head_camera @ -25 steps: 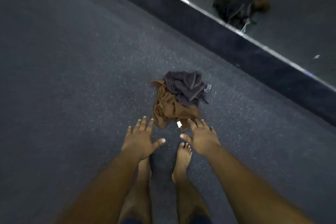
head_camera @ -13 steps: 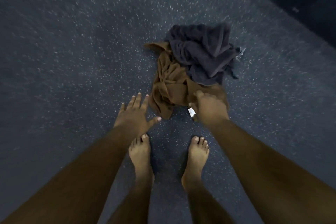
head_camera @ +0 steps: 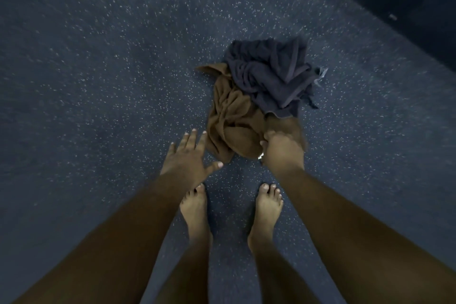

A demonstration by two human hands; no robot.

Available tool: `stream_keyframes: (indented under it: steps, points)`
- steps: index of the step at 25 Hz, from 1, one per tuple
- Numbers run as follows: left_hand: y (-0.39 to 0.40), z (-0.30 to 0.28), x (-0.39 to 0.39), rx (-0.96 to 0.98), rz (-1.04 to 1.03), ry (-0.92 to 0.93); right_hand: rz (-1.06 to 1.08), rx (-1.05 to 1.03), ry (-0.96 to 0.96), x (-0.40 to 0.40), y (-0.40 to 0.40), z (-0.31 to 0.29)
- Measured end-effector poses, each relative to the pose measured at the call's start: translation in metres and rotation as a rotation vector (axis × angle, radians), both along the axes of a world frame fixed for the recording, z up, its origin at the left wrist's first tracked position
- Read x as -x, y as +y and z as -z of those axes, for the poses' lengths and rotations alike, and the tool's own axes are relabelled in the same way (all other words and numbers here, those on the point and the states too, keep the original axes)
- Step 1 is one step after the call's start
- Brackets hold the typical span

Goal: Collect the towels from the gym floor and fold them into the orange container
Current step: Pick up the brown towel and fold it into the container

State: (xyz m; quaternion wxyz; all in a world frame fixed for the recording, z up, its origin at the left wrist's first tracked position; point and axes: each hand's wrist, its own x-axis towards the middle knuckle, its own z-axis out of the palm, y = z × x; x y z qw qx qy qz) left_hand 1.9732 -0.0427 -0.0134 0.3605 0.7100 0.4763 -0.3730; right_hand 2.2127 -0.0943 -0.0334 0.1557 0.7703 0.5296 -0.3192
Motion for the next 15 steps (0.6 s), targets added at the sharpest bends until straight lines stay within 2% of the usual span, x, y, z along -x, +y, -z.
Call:
stream_keyframes:
  steps: [6,11,15]
  points:
    - [-0.002,-0.165,-0.021,-0.032,-0.006,-0.024,0.190,0.002,0.111,-0.009,-0.010,-0.165]
    - [-0.013,-0.361,-0.038,-0.122,0.004,-0.064,0.332,-0.070,0.168,-0.015,-0.037,-0.359]
    - [-0.026,-0.469,-0.048,-0.180,0.115,-0.122,0.480,-0.176,0.178,-0.012,-0.077,-0.475]
